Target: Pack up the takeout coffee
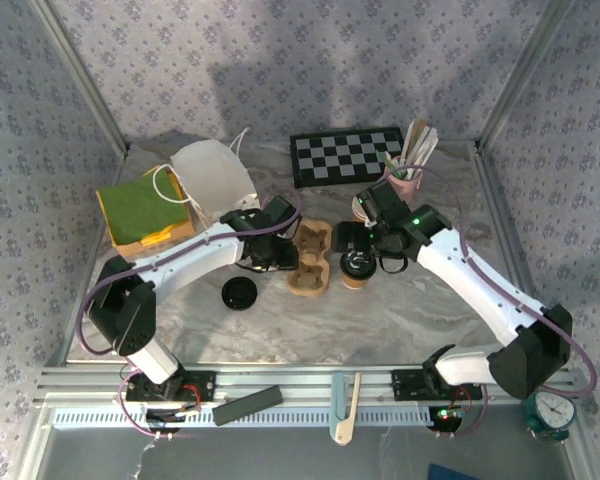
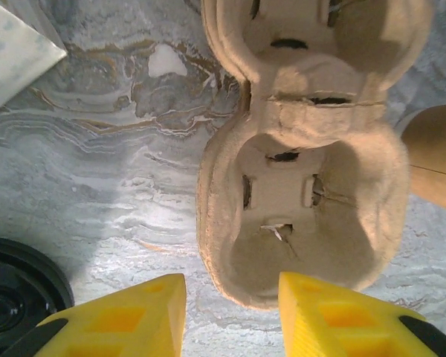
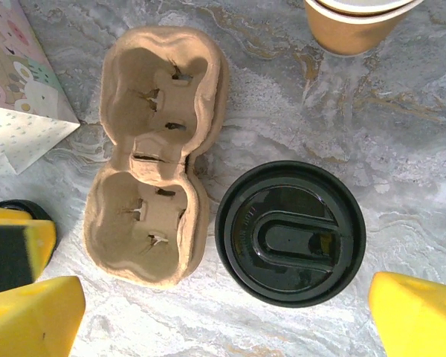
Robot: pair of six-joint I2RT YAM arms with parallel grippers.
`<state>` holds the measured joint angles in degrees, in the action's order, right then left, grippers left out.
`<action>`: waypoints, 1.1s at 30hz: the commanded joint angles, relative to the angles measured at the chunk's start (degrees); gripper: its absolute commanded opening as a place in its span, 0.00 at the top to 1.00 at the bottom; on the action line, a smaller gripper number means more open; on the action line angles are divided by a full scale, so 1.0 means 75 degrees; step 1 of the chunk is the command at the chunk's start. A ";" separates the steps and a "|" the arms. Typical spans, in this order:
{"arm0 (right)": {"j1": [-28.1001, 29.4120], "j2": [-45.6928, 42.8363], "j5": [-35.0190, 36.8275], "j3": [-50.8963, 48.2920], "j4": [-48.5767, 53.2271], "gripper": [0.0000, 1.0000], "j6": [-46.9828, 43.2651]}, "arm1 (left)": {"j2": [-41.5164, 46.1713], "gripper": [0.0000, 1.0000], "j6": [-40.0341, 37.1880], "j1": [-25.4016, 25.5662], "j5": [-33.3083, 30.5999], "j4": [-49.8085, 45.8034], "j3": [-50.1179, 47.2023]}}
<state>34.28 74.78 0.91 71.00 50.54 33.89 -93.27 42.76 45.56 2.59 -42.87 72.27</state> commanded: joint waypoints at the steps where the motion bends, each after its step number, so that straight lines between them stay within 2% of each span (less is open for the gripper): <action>1: 0.0058 -0.0264 0.0225 -0.0205 0.0014 0.00 0.0181 | -0.0203 0.63 0.0295 0.0065 0.0270 0.0312 -0.0043; 19: 0.0058 -0.0526 0.0273 -0.0639 0.0020 0.00 0.0218 | -0.0642 0.70 0.0432 0.0043 0.0437 0.0789 -0.0552; 33: 0.0058 -0.0517 0.0266 -0.0665 0.0003 0.00 0.0225 | -0.0358 0.87 0.0486 0.0043 0.0487 0.0777 -0.0539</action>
<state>34.28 71.88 1.78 66.57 50.13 34.74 -97.60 46.17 45.54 6.09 -36.73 67.96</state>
